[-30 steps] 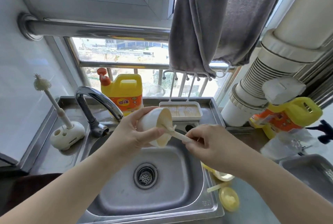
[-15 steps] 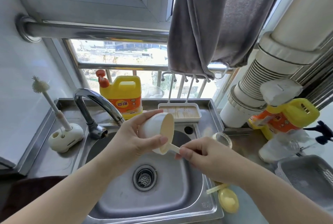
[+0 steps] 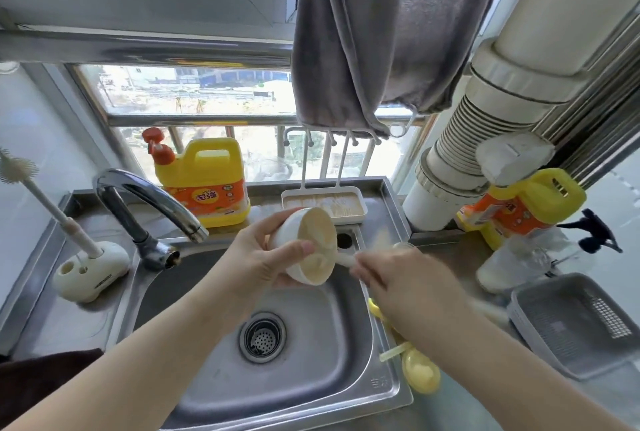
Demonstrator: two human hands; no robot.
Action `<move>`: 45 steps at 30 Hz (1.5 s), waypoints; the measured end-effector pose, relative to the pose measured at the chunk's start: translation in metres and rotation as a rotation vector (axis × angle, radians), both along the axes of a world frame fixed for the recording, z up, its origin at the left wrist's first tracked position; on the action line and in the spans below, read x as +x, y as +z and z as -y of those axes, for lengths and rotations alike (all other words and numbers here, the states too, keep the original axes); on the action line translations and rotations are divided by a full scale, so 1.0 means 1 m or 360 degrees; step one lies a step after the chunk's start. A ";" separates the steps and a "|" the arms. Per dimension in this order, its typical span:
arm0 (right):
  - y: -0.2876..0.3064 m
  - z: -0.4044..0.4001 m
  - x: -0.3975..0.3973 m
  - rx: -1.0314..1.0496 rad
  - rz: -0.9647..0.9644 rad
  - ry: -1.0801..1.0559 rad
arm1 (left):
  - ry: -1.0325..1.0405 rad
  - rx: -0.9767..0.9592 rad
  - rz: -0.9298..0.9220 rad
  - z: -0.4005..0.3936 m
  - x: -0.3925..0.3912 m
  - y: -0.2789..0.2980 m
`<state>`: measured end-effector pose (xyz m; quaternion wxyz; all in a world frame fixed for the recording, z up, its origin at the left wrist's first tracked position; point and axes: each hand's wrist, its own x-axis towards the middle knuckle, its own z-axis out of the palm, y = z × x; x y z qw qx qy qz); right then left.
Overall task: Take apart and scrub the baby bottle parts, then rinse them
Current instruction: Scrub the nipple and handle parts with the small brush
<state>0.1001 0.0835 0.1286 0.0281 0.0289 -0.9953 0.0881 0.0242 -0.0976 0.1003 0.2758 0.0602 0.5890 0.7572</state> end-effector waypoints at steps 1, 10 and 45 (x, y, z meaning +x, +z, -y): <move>-0.003 0.000 0.003 -0.0277 0.0245 -0.0014 | 0.0009 0.0017 0.0016 -0.004 0.001 -0.002; -0.008 -0.050 -0.004 -0.0616 0.0689 -0.0264 | 0.0004 0.0064 0.0419 -0.040 -0.012 -0.034; -0.078 -0.185 -0.048 -0.0505 0.0421 -0.0714 | -0.0380 -0.1101 -0.0259 -0.185 -0.111 -0.151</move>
